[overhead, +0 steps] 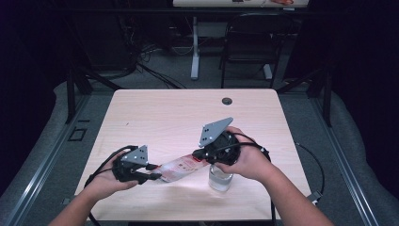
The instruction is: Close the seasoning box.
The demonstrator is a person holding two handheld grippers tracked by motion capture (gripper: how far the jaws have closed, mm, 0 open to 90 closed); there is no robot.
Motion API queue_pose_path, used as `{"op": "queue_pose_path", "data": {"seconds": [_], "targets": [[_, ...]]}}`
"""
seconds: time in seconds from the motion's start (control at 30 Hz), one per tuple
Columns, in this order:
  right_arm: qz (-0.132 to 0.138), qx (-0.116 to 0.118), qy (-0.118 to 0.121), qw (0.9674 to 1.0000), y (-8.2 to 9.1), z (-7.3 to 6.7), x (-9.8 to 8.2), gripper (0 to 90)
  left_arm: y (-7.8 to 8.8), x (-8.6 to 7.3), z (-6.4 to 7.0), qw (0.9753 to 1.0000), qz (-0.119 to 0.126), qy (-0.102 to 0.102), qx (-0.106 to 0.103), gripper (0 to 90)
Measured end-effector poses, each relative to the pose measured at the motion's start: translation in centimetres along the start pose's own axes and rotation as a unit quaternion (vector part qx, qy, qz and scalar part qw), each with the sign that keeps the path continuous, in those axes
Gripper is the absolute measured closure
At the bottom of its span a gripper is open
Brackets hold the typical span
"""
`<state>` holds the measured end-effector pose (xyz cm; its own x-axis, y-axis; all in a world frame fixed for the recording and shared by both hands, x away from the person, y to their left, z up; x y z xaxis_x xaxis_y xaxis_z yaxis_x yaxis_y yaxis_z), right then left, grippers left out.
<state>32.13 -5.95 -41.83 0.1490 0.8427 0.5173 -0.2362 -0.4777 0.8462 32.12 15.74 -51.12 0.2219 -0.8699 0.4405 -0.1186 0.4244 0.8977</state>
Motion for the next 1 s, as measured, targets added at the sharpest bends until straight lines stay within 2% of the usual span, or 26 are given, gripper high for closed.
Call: {"op": "queue_pose_path", "data": {"seconds": [0.57, 1.0], "targets": [[0.01, 0.007, -0.012, 0.9999, 0.6, -0.1, -0.7, 90.0, 1.3, 0.7, 0.0, 0.9999, -0.01, -0.012, 0.006, 70.3], [0.018, 0.009, -0.016, 0.9997, 0.8, 0.0, -1.2, 90.0, 1.9, 1.2, -0.1, 0.9994, -0.026, -0.022, 0.007, 70.5]]}}
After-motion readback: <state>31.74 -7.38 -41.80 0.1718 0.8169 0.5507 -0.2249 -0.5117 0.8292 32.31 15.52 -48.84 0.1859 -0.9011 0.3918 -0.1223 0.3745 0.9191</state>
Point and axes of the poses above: each handheld gripper's, and its own axes: y roughly backward along the jaws, x roughly out of its top, z roughly to its right, the point moved 6 cm from there along -y, roughly forward along the jaws, and after that the axes turned 12 degrees about -z, right-handed, at the moved point
